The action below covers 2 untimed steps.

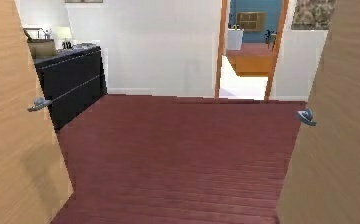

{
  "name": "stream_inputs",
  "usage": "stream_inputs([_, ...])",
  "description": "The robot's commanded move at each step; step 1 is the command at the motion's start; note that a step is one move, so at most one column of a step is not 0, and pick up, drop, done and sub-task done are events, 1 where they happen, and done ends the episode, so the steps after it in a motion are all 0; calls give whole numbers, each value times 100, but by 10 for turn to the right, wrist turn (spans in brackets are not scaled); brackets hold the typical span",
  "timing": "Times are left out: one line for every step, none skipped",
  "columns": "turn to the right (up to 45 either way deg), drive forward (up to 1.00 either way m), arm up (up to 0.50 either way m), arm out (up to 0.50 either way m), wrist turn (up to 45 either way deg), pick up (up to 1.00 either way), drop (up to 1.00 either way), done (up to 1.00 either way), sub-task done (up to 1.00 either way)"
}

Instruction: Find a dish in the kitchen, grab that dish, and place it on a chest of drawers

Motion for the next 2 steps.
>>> stream_inputs([60,0,0,0,0,0,0,0,0])
stream_inputs([0,95,0,0,0,0,0,0,0])
